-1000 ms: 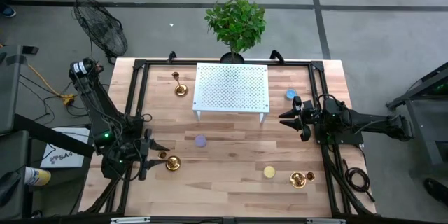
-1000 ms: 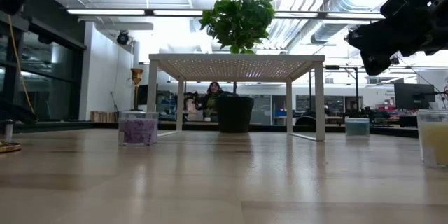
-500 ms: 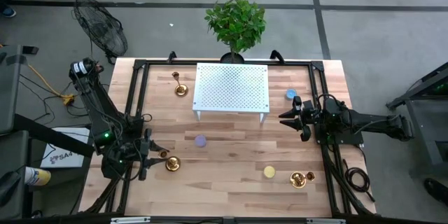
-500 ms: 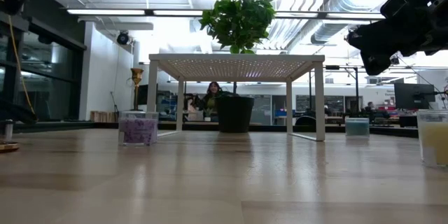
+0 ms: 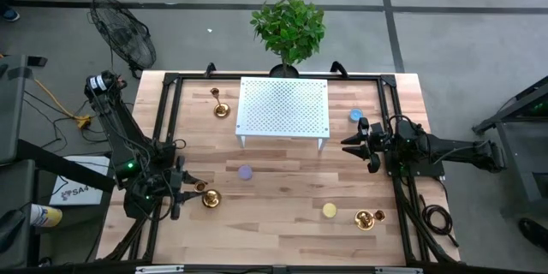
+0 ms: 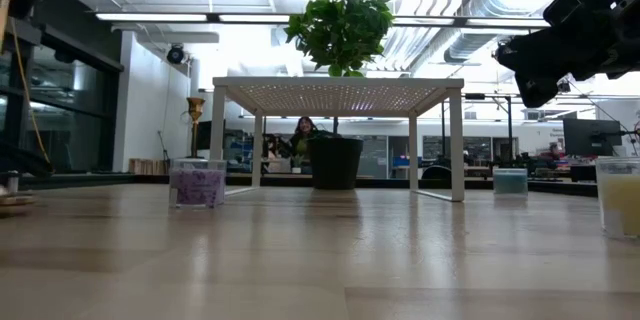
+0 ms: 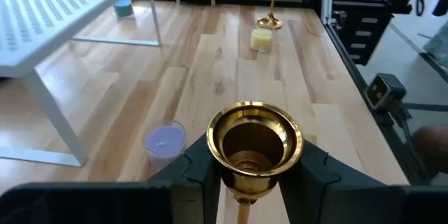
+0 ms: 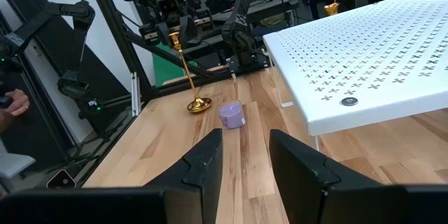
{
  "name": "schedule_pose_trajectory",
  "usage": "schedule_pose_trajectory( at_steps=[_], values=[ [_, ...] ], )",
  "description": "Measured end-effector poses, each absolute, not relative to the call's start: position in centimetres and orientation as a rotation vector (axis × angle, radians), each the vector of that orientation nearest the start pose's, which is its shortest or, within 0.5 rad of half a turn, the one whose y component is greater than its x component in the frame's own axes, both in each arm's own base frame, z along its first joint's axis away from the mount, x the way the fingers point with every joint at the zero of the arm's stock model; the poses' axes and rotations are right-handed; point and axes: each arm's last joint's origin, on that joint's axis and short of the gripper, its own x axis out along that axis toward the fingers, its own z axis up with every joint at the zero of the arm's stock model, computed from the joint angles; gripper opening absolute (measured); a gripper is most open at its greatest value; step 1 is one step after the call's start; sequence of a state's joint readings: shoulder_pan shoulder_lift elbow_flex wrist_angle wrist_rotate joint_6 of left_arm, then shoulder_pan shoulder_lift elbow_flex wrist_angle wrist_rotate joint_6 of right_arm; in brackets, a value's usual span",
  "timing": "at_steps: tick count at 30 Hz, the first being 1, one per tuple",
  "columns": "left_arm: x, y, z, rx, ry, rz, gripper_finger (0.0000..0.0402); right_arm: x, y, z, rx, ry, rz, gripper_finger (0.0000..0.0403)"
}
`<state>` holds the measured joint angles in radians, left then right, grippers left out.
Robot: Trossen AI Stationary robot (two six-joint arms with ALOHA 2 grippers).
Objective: Pick & Place candle stick holders
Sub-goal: Put the bottom left gold candle holder on the shelf
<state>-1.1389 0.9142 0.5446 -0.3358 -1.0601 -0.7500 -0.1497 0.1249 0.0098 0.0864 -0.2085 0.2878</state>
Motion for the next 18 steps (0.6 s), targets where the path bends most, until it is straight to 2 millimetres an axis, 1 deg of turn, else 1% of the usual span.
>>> schedule_pose_trajectory(
  at_steps=[4, 7, 12, 18],
  values=[
    [9.6, -14.6, 23.1, -0.114, 0.273, 0.071, 0.0106, 10.4, -1.0, 16.5, 0.293, 0.037, 0.054, 0.0114],
    [9.7, -14.7, 23.9, -0.099, 0.239, 0.08, 0.0105, 10.4, -1.0, 16.5, 0.292, 0.037, 0.054, 0.0114],
    [9.9, -15.0, 26.6, -0.071, 0.183, 0.104, 0.0105, 10.4, -1.0, 16.5, 0.293, 0.037, 0.054, 0.0114],
    [9.8, -14.5, 31.1, -0.003, 0.115, 0.141, 0.0104, 10.4, -1.0, 16.5, 0.293, 0.037, 0.054, 0.0114]
  ],
)
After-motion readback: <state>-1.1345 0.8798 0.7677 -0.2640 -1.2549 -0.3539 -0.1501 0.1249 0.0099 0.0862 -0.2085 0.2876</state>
